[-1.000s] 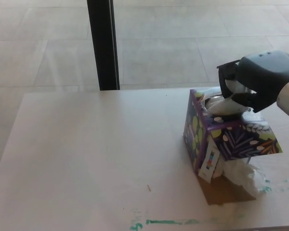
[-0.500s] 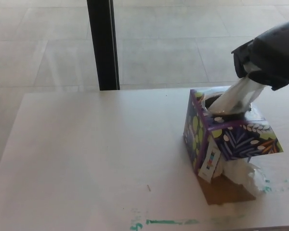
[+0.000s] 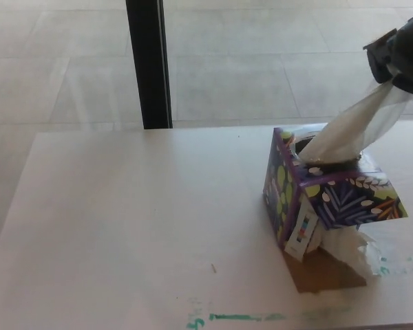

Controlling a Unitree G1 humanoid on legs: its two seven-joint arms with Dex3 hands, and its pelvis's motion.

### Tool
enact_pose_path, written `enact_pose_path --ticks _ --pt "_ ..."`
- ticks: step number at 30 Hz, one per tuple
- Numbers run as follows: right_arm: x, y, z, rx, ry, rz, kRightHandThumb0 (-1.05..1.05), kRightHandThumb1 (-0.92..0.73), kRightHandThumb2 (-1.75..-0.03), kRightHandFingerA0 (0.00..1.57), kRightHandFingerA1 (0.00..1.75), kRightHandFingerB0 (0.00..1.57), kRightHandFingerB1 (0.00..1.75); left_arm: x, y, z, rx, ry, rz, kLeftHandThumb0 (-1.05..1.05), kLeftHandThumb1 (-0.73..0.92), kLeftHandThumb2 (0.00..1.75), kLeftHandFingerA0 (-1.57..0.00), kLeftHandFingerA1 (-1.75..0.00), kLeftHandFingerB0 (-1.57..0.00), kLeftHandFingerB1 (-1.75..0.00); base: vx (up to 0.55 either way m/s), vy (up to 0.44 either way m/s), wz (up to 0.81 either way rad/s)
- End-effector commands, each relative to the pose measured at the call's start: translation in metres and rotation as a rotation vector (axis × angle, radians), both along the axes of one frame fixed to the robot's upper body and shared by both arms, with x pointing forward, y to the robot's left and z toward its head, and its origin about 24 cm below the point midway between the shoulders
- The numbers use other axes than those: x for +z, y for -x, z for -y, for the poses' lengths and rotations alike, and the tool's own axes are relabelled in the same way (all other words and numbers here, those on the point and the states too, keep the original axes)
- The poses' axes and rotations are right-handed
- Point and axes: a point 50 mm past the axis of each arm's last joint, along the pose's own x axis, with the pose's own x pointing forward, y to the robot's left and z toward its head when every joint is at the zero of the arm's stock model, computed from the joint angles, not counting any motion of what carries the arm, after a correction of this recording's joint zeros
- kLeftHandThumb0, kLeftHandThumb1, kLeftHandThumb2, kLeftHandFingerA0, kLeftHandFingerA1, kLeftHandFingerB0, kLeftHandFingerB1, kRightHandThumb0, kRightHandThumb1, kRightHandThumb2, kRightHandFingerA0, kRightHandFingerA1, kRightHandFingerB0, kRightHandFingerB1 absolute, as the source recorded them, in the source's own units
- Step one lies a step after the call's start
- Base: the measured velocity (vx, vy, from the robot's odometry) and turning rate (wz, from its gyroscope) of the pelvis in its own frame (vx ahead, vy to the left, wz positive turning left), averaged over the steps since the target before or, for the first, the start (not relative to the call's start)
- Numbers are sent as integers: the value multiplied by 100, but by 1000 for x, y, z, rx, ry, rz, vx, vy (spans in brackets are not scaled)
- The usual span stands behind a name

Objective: The robot uses its right hand to pull out a tissue from the tissue box kept in the middle of the desk and put it on the right side

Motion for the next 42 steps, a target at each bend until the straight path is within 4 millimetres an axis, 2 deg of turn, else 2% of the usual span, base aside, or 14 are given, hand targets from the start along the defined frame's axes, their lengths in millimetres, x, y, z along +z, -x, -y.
enact_pose_path --ticks 1,10,11,14,24,26,31,32,33,35,37,39,40,42 --pt "28 13 25 63 141 175 -26 -50 -72 89 164 93 113 9 8 -11 -67 -62 -28 -82 92 69 -58 -45 -51 -43 0 0 0" --pt "55 25 65 -37 165 247 -31 -54 -75 93 153 97 99 12 13 -13 -34 -53 -25 -80 92 68 -57 -47 -49 -43 0 0 0" --pt "60 29 73 -55 151 247 -26 -52 -79 91 160 89 125 12 15 -13 -19 -44 -21 -82 91 67 -56 -51 -48 -44 0 0 0" --pt "69 33 84 -112 161 251 -24 -50 -80 89 163 83 138 12 18 -13 -20 -54 -33 -81 92 67 -57 -48 -48 -42 0 0 0" --pt "78 42 106 -168 147 305 -24 -49 -78 103 138 93 122 12 21 -13 24 -40 -17 -79 91 67 -57 -52 -48 -46 0 0 0" --pt "74 41 107 -186 141 274 -24 -52 -74 101 131 91 118 13 20 -14 -11 -53 -38 -80 92 69 -58 -49 -49 -44 0 0 0" --pt "53 33 93 -123 143 226 -26 -57 -69 87 162 84 125 10 20 -11 -79 -96 -58 -81 92 70 -62 -47 -52 -43 0 0 0" --pt "49 32 91 -118 144 210 -32 -43 -91 113 128 92 108 10 20 -10 -75 -95 -57 -81 92 70 -62 -47 -51 -43 0 0 0" --pt "44 30 88 -116 156 184 -29 -58 -63 85 159 88 112 9 20 -10 -74 -90 -56 -81 92 70 -63 -47 -50 -43 0 0 0" --pt "31 27 83 -91 150 165 -28 -58 -60 85 161 90 114 10 19 -10 -58 -84 -50 -83 92 70 -62 -47 -51 -43 0 0 0" --pt "8 23 77 -61 164 137 -34 -59 -64 97 143 98 76 11 18 -11 -64 -76 -44 -82 92 69 -59 -48 -48 -42 0 0 0" --pt "-10 23 73 -24 199 109 -35 -57 -64 98 147 99 73 8 16 -9 -26 -51 -26 -81 92 68 -58 -49 -47 -43 0 0 0" --pt "-17 24 70 3 179 60 -31 -54 -72 96 87 96 84 8 16 -8 -58 -55 -37 -82 92 70 -57 -47 -47 -42 0 0 0" --pt "-31 24 66 -19 145 -11 -28 -56 -72 94 103 90 105 7 15 -7 -60 -62 -36 -81 92 68 -57 -46 -46 -42 0 0 0"
